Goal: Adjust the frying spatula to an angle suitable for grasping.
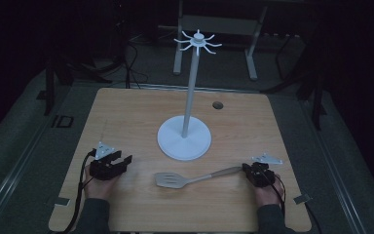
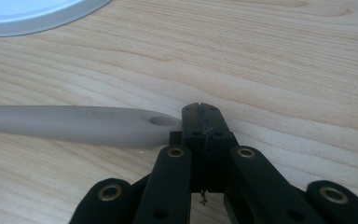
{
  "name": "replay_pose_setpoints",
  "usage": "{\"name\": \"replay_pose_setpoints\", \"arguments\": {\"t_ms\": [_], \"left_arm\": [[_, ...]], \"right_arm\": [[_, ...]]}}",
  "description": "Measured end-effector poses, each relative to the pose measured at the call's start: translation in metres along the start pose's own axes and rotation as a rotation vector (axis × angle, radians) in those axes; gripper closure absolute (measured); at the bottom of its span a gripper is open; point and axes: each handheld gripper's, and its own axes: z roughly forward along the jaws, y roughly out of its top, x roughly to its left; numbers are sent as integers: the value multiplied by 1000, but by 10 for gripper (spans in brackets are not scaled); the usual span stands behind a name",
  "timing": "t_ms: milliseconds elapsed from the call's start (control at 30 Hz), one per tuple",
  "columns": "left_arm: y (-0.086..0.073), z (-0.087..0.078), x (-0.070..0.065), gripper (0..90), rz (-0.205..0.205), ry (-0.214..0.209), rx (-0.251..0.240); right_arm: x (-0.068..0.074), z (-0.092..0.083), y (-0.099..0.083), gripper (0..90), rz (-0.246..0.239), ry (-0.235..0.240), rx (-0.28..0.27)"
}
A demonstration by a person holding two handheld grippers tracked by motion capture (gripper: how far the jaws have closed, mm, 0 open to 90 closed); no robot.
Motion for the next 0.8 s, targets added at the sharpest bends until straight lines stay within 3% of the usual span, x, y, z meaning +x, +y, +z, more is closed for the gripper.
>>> {"name": "replay_pose_setpoints", "arguments": {"t_ms": [133,233,433,533,567,800], "left_arm": [[6,-5,-7,499,21,-14,-6],[11,-8,-14,491,28,-25,-26],[24,-13,-35,487,74,-76,-39],[30,-11,-48,486,111,-120,-25],[34,-9,-56,486,141,-143,-10],[44,-3,-76,487,199,-205,2]], "right_arm": [[1,2,1,900,3,-2,3],[3,3,1,900,3,28,5],[27,7,3,900,-53,75,5],[45,11,4,900,-91,120,2],[56,13,6,900,-113,137,0],[67,14,7,881,-136,174,-5]]}}
